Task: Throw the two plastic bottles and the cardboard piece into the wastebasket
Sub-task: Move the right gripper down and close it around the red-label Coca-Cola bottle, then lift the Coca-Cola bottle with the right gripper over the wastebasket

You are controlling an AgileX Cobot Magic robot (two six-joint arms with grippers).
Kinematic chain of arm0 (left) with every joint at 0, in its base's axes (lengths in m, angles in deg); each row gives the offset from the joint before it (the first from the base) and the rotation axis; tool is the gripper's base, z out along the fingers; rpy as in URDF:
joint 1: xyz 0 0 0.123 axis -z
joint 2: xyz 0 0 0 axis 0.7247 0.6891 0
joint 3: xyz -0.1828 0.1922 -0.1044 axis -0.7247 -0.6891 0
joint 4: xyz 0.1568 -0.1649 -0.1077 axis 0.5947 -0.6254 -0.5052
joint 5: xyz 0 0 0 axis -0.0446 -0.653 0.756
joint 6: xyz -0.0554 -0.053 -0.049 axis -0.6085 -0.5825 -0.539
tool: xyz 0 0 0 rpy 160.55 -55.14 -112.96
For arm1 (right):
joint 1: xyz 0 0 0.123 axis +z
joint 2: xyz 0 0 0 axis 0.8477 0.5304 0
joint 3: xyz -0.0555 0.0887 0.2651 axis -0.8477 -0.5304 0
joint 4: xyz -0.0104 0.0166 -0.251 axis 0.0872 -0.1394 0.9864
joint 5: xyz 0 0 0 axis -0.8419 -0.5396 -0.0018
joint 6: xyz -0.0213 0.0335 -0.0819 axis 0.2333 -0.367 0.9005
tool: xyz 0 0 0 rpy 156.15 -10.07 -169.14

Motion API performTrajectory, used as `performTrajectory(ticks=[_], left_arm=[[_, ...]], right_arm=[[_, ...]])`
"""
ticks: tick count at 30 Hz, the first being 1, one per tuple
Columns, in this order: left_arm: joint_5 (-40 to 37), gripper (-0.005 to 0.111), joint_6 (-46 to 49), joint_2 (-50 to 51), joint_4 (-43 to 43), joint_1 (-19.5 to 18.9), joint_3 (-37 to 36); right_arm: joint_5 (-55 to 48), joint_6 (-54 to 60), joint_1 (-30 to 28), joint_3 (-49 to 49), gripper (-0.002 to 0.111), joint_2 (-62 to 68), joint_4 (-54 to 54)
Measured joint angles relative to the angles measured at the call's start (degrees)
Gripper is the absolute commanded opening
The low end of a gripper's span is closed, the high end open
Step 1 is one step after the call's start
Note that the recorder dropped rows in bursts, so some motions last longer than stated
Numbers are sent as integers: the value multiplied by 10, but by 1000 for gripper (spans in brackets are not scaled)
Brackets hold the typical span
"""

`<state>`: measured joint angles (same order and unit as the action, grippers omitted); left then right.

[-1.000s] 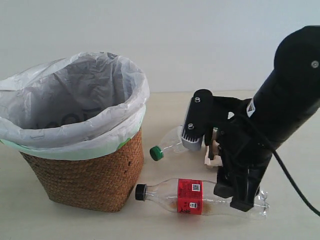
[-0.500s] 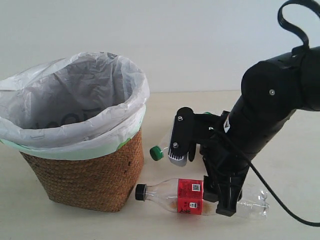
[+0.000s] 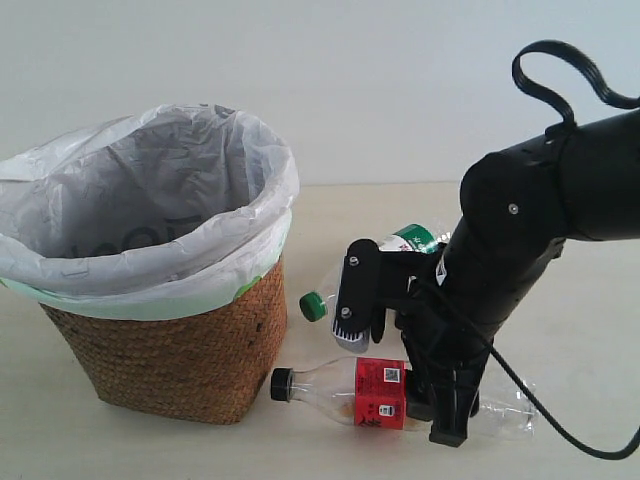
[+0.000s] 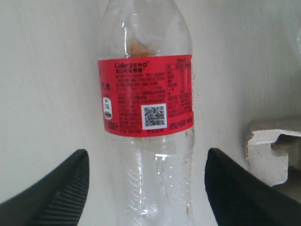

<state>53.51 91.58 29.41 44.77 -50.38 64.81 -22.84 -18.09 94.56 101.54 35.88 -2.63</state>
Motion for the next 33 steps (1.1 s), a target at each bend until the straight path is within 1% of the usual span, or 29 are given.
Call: performTrajectory(ticks=[14, 15, 17, 26, 33], left_arm=[[0, 4, 0, 0, 0, 0, 0], [0, 4, 0, 0, 0, 0, 0], [0, 4, 0, 0, 0, 0, 0], [0, 4, 0, 0, 0, 0, 0], [0, 4, 0, 0, 0, 0, 0]], right_arm=[[10, 0, 0, -8, 63, 2, 2], [19, 0, 0, -16, 67, 2, 2], [42, 0, 0, -39, 72, 2, 2], [77, -1, 0, -67, 71, 4, -20], [78, -1, 0, -78, 71, 47, -40]])
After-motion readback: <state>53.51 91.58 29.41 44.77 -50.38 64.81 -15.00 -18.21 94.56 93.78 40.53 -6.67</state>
